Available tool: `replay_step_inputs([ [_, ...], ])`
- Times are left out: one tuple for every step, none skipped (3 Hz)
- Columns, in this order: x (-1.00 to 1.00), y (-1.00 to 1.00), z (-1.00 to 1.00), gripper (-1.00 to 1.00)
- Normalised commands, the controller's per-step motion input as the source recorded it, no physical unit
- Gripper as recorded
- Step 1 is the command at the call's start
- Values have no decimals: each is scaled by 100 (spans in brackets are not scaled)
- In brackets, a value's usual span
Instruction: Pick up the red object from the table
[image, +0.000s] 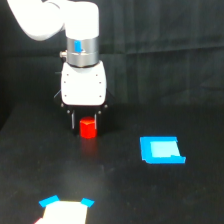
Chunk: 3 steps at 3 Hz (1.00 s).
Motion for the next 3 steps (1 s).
replay_step_inputs([
  [53, -16, -100, 32],
  [100, 100, -73, -6],
  [-29, -83, 100, -100],
])
